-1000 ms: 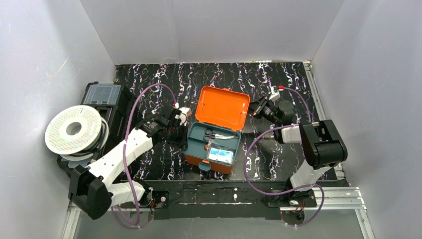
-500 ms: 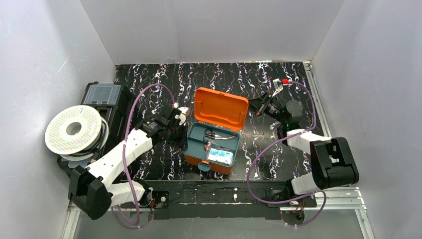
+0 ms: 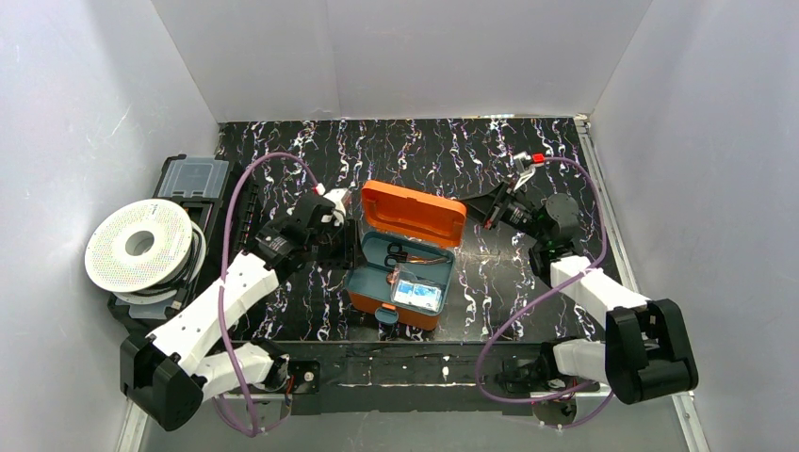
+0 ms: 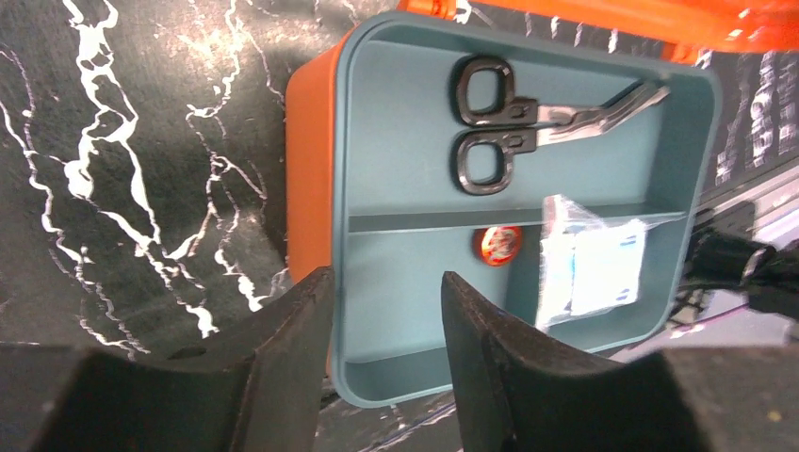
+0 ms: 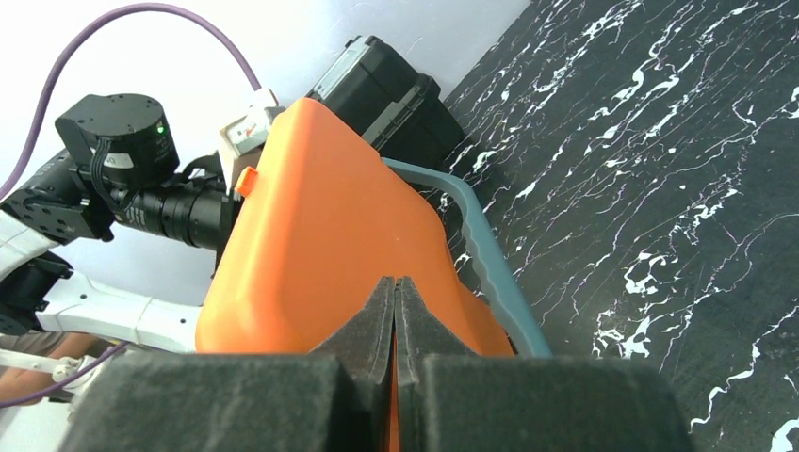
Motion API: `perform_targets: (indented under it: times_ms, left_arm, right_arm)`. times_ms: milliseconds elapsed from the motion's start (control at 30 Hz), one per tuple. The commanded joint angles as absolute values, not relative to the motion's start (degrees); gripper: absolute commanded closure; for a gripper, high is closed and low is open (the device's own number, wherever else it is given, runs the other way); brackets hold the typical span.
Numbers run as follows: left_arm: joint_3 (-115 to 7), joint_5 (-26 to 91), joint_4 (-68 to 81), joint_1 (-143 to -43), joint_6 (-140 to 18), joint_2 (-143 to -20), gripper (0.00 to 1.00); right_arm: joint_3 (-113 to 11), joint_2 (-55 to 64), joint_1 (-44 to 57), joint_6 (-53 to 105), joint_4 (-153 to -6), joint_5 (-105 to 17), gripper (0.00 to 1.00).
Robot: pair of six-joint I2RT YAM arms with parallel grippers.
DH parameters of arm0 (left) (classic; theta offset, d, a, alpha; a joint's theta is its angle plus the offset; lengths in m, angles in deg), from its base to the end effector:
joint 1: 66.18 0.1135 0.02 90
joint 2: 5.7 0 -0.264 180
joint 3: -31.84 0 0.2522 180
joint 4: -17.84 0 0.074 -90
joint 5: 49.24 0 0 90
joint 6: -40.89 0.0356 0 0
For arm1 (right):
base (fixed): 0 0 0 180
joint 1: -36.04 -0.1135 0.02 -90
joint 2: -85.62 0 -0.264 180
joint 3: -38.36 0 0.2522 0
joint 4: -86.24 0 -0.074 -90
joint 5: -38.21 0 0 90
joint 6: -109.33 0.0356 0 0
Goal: Organize the medicine kit
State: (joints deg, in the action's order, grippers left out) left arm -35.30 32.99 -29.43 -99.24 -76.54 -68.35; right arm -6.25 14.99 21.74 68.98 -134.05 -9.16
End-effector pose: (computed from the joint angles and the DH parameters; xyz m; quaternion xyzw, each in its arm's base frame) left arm 0.1904 -0.1297 0.2935 0.0720 0.9118 -0.2549 0.3139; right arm 0.2423 0.0866 0.2766 -0.0998 0.6320 0.5787 0.5057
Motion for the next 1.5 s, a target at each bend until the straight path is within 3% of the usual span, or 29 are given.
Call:
perform_targets:
  times_ms: [0,767,1467]
  left_arm:
    - [-34.8,33.8,-26.4,-99.2,-80.4,-64.5,0.53]
    - [-26.0,36.3,-26.9,-99.2,-86.3,-49.2,0.46]
    - [-27.8,32.9,-44.7,-99.2,-87.7,-36.8,0.44]
  right_arm:
    - [-5.3,19.0,20.7,65.5,-130.4,-8.3,0.99]
    - [-3.7,34.5,7.6,53.5,-107.0,-18.0,0.99]
    - [-7.1,46.9,1.3,50.5,-81.1,-23.4,0.93]
